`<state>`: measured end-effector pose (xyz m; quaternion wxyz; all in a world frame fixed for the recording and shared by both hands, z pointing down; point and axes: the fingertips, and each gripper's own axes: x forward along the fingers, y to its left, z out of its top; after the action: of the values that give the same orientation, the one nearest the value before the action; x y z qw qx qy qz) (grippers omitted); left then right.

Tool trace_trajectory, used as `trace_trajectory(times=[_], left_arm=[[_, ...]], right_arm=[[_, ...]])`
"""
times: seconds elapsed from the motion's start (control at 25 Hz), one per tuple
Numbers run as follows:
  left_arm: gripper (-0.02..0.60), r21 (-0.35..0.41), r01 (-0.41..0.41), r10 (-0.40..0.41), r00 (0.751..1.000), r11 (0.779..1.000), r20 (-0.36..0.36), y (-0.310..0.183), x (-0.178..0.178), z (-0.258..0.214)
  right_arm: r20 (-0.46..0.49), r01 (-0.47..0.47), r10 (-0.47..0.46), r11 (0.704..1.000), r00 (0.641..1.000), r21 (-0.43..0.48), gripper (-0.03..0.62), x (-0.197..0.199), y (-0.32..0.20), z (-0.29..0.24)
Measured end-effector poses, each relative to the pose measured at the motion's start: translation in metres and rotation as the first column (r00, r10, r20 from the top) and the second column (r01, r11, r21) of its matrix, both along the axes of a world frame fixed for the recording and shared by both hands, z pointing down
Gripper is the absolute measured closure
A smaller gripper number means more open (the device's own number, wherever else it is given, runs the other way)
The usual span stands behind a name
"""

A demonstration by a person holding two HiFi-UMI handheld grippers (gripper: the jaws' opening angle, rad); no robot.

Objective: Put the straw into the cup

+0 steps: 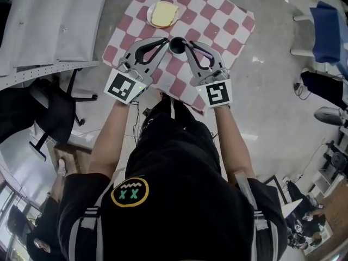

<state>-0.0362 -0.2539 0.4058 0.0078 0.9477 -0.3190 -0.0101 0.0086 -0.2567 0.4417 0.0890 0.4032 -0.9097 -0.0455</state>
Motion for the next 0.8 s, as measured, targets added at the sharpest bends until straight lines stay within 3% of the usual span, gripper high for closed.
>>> trace_trajectory(times=[0.4, 0.56, 0.8], left_arm=[[0.552, -0.028, 0.029, -0.028, 0.999, 0.999, 0.021, -0.005, -0.005, 0.030], [0.552, -0.018, 0.043, -0.041, 0.996, 0.999, 0.083, -0.008, -0.013, 0.052], [0.552, -0.040, 0.041, -0.039, 0.997, 0.998, 0.060, -0.009, -0.011, 0.062]], right_arm=[[-0.004, -0.010, 0.009, 0.997, 1.000, -0.073, 0.537, 0.000, -0.012, 0.049], [-0.009, -0.025, 0.024, 0.992, 1.000, -0.124, 0.537, -0.001, -0.015, 0.072], [-0.006, -0.037, 0.036, 0.988, 0.999, -0.153, 0.537, -0.005, -0.019, 0.096]])
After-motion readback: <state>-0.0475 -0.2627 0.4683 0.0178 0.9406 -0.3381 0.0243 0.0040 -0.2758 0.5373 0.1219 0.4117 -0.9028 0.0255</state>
